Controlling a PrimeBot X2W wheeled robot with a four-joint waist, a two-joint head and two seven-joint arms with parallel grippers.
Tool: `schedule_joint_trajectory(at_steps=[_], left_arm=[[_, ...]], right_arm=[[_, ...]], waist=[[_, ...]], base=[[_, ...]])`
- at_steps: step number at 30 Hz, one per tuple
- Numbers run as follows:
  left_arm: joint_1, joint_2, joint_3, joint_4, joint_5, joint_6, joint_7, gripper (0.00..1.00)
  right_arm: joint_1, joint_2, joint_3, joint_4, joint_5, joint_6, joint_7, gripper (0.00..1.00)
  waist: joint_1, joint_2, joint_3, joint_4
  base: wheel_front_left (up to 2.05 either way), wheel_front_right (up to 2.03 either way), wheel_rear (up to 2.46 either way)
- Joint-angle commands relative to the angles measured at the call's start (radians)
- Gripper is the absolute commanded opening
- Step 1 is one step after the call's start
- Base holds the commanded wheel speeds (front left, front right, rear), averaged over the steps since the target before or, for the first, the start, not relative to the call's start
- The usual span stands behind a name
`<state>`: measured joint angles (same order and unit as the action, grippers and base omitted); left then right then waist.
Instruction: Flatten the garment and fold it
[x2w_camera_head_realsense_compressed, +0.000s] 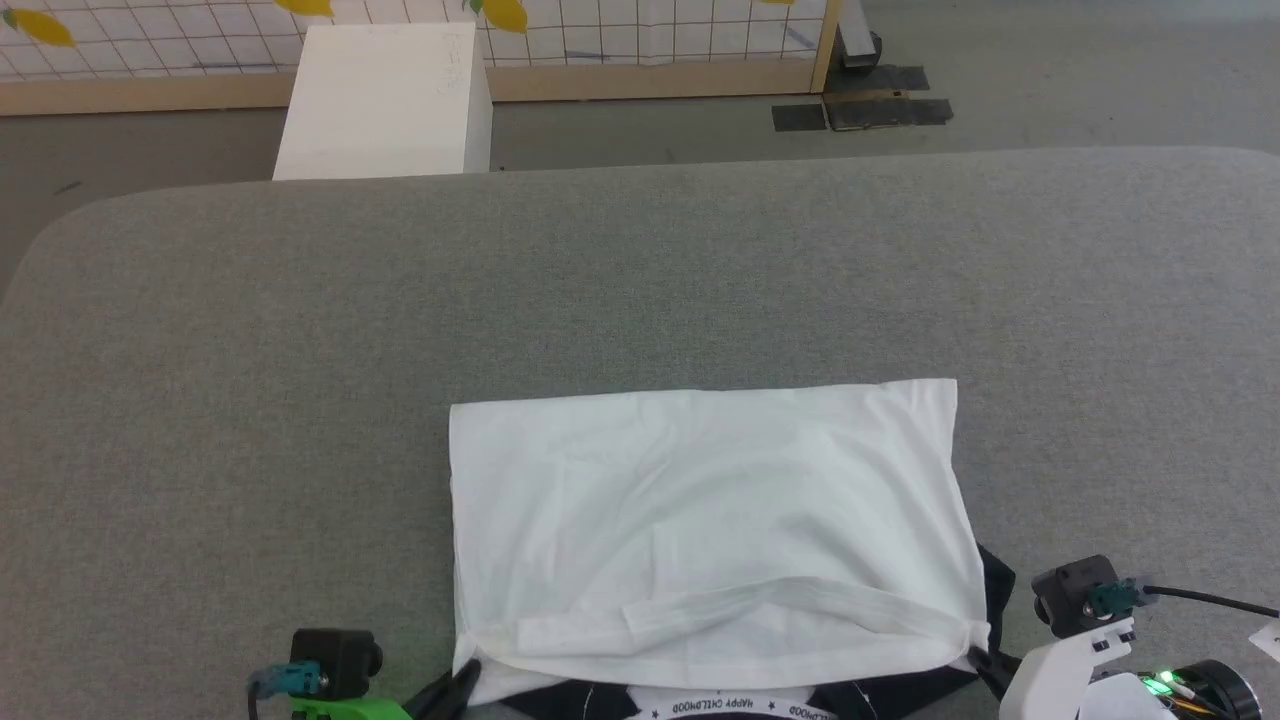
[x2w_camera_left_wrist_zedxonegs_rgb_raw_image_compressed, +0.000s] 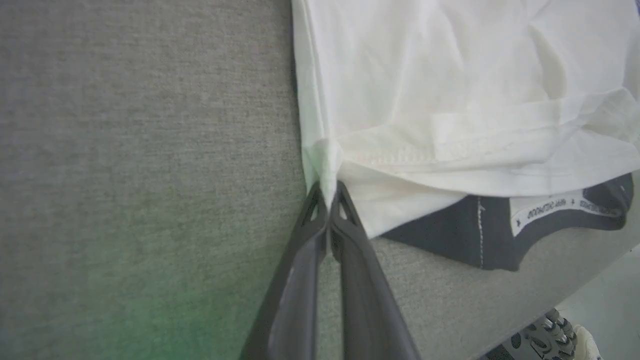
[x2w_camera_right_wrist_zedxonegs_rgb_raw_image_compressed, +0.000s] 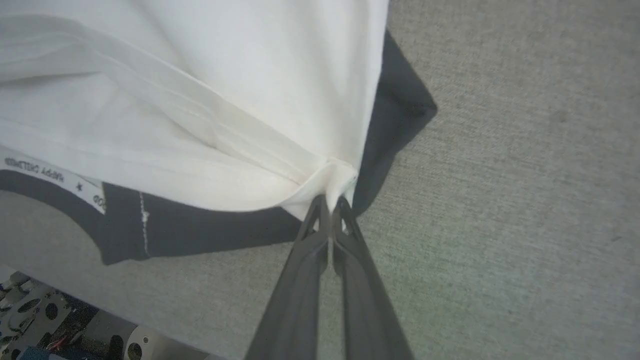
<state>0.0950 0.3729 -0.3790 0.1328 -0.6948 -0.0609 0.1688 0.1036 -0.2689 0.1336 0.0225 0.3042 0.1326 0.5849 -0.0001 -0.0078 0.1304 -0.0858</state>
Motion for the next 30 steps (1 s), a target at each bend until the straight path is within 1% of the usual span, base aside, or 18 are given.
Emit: schedule_joint_trajectory(at_steps=[1, 2, 6, 9, 12, 15, 17, 19, 21, 24, 27, 30], left_arm=[[-0.011, -0.003, -0.008, 0.034, 0.022, 0.004, 0.000, 1.00], [-0.011, -0.005, -0.009, 0.048, 0.025, 0.008, -0.004, 1.00], [0.001, -0.013, 0.002, 0.080, 0.029, 0.025, -0.040, 1.00], [0.020, -0.017, 0.022, 0.092, 0.033, 0.050, -0.083, 1.00], [0.035, -0.023, 0.051, 0.092, 0.040, 0.073, -0.155, 1.00], [0.039, -0.036, 0.091, 0.083, 0.051, 0.089, -0.271, 1.00], [0.033, -0.046, 0.111, 0.080, 0.059, 0.091, -0.344, 1.00], [0.016, -0.053, 0.128, 0.074, 0.079, 0.096, -0.392, 1.00], [-0.006, -0.066, 0.151, 0.061, 0.102, 0.100, -0.418, 1.00], [-0.044, -0.096, 0.199, 0.024, 0.150, 0.105, -0.429, 1.00], [-0.077, -0.133, 0.255, -0.022, 0.211, 0.100, -0.430, 1.00], [-0.104, -0.170, 0.285, -0.043, 0.272, 0.094, -0.430, 1.00]], right_arm=[[0.006, -0.003, 0.002, 0.007, -0.002, -0.002, 0.008, 0.65], [0.011, -0.009, 0.001, 0.008, -0.005, -0.002, 0.018, 1.00], [0.040, -0.008, -0.044, -0.010, -0.014, -0.002, 0.037, 1.00], [0.076, 0.015, -0.096, -0.035, -0.026, -0.002, 0.048, 1.00], [0.110, 0.064, -0.159, -0.075, -0.032, -0.002, 0.031, 1.00], [0.129, 0.132, -0.222, -0.125, -0.036, -0.002, -0.031, 1.00], [0.134, 0.162, -0.251, -0.151, -0.040, -0.002, -0.071, 1.00], [0.127, 0.186, -0.271, -0.170, -0.037, -0.002, -0.116, 1.00], [0.111, 0.203, -0.291, -0.179, -0.035, -0.002, -0.163, 1.00], [0.078, 0.216, -0.319, -0.169, -0.018, -0.002, -0.232, 1.00], [0.046, 0.218, -0.328, -0.133, 0.011, -0.002, -0.278, 1.00], [0.013, 0.218, -0.322, -0.081, 0.037, -0.002, -0.306, 1.00]], waist=[[0.0001, 0.0075, -0.002, -0.002], [0.0001, 0.0075, -0.004, -0.002], [0.0001, 0.0075, -0.018, -0.001], [0.0001, 0.0075, -0.032, 0.004], [0.0001, 0.0075, -0.048, 0.012], [0.0001, 0.0075, -0.062, 0.019], [0.0001, 0.0075, -0.066, 0.021], [0.0001, 0.0075, -0.070, 0.022], [0.0001, 0.0075, -0.073, 0.024], [0.0001, 0.0075, -0.077, 0.027], [0.0001, 0.0075, -0.076, 0.031], [0.0001, 0.0075, -0.072, 0.034]], base=[[0.00, 0.00, 0.00], [0.00, 0.00, 0.00], [0.00, 0.00, 0.00], [0.00, 0.00, 0.00], [0.00, 0.00, 0.00], [0.00, 0.00, 0.00], [0.00, 0.00, 0.00], [0.00, 0.00, 0.00], [0.00, 0.00, 0.00], [0.00, 0.00, 0.00], [0.00, 0.00, 0.00], [0.00, 0.00, 0.00]])
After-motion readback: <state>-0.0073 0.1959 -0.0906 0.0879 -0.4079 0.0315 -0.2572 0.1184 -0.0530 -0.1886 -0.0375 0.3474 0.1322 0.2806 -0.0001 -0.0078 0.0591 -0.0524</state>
